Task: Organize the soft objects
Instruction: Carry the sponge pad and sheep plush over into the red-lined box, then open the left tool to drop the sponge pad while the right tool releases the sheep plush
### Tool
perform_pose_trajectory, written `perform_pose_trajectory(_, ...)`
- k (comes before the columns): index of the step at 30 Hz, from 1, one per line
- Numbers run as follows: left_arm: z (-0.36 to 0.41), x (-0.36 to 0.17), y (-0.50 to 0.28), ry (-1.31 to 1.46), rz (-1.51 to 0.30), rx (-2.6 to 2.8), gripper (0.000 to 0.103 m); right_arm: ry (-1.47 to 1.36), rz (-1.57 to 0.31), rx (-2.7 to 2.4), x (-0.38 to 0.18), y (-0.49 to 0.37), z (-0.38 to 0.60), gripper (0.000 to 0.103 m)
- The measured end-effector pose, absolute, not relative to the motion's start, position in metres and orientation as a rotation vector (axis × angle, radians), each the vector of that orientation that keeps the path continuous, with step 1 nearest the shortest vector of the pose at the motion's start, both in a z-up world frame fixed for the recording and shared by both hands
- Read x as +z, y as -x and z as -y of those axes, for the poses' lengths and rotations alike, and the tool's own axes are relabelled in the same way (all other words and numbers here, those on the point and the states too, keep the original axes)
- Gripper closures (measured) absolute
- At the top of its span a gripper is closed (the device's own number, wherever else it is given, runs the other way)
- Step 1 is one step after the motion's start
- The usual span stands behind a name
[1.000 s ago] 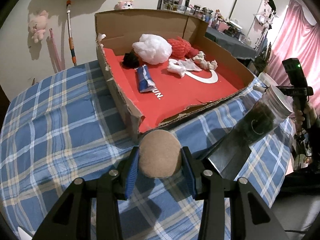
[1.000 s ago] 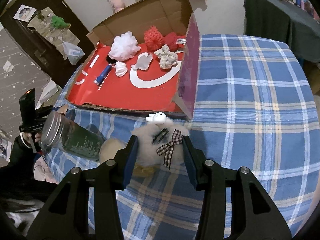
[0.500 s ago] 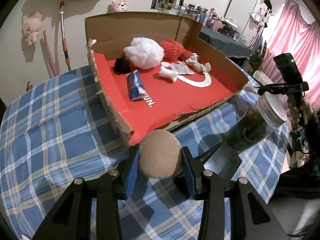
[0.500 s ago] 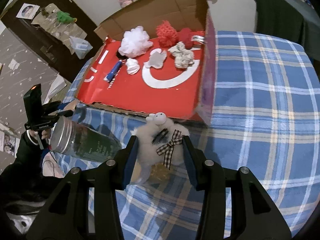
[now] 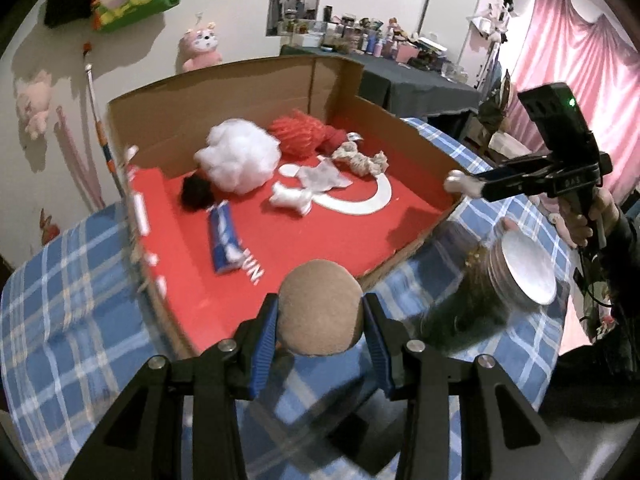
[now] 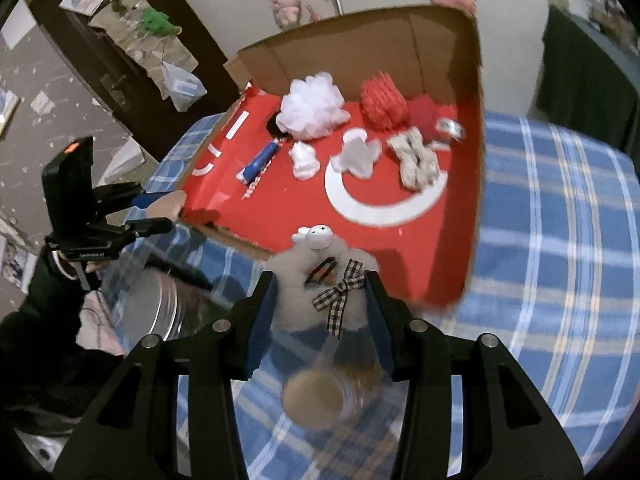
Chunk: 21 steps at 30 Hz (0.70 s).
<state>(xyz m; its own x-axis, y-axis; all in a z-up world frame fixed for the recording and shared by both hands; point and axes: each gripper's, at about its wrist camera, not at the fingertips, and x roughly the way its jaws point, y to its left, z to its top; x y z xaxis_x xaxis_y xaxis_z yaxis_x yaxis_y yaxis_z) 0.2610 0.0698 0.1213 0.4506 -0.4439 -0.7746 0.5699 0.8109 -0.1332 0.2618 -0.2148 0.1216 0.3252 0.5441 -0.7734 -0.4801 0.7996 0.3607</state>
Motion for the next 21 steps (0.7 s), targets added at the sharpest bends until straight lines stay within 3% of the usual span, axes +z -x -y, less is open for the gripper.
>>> perform_pose_trajectory(10, -0.01, 0.1, -0.31, -0.265, -1.002, -0.582, 0.059, 0.204, -1.058, 0.598, 0.1, -0.299, 0.151, 0.061)
perform_pose_trajectory(21, 0.017, 0.07, -0.348, -0.366, -1.095, -0.503, 0.058, 0.306, -1.19, 0.537, 0.067, -0.341, 0.127, 0.061)
